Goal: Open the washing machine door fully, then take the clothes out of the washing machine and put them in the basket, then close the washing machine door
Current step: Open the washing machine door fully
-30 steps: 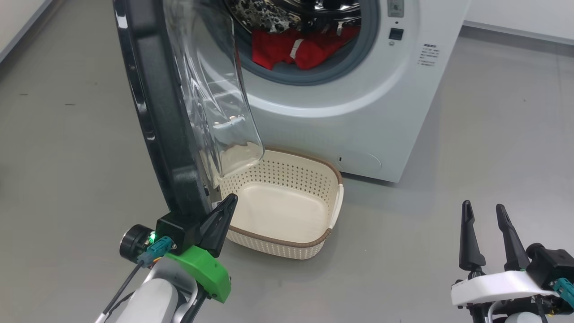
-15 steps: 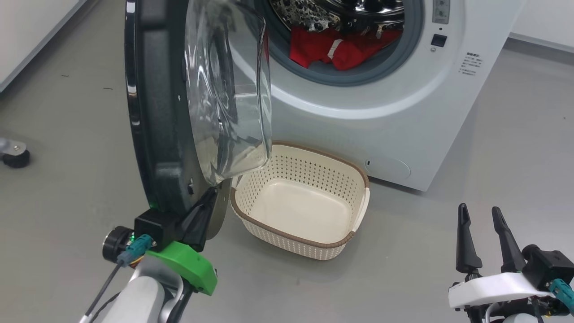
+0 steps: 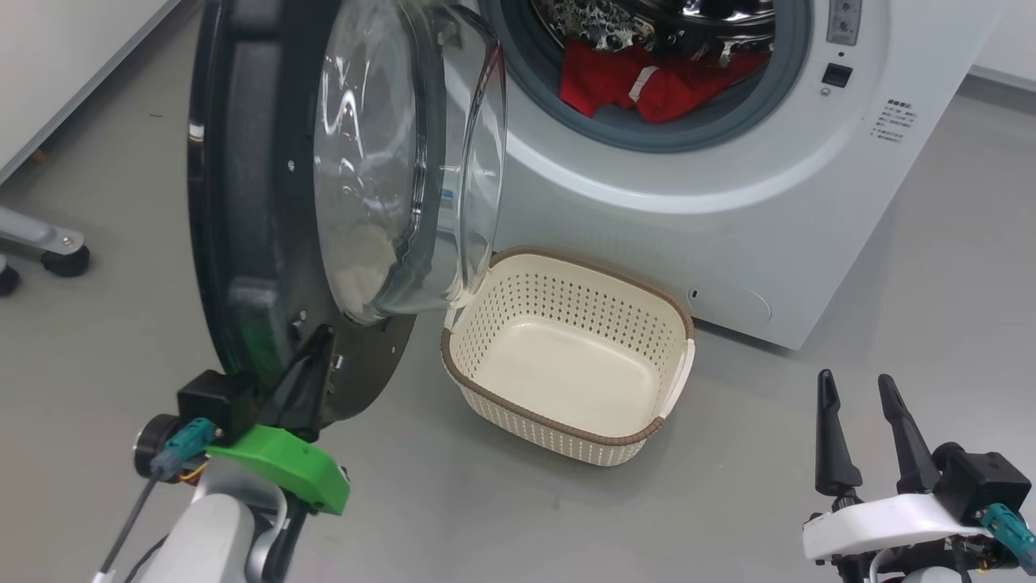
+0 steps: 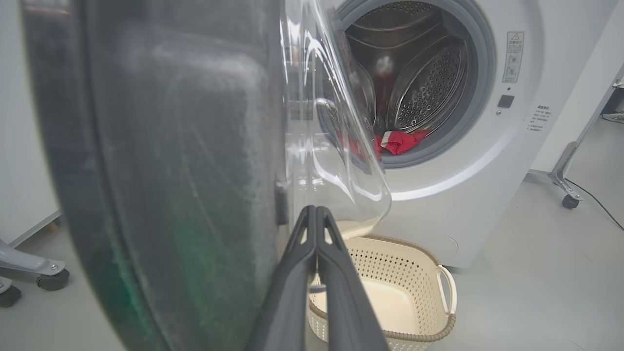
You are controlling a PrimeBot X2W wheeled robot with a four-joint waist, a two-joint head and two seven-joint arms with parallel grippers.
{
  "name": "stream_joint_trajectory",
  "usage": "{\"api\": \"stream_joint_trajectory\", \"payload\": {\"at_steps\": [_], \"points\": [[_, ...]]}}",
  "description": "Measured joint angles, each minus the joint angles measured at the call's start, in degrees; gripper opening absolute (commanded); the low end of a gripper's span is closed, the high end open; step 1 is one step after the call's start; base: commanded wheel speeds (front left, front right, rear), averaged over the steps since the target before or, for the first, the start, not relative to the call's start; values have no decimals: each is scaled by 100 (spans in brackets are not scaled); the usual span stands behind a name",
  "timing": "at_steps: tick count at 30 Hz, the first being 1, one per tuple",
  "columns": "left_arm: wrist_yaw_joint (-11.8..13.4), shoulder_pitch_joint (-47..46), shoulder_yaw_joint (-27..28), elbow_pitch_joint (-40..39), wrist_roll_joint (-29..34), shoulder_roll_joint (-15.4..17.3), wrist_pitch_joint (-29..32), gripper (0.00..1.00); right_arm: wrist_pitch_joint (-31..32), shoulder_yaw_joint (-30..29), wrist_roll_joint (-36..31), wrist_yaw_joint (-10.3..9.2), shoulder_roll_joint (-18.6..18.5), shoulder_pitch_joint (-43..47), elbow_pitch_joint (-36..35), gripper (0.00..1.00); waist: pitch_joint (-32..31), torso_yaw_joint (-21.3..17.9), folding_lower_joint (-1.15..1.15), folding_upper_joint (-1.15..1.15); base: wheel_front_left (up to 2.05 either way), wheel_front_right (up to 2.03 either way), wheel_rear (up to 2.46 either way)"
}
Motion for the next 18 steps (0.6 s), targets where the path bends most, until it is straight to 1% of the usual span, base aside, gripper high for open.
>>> {"api": "stream_joint_trajectory", "payload": {"at_steps": [7,9,18], "points": [[77,-2,352,76,-144,172,-57,0,0,130,-88,9,0,-42,33,100,136,86,0,0,0,0,0],[81,-2,445,108,-154,235,-79,0,0,165,-103,46,-1,-92,34,100,181,99,0,0,0,0,0],[126,-3,905,151,-437,448,-177,0,36,366,-219,62,-4,-240,23,100,444,74,0,0,0,0,0]]}}
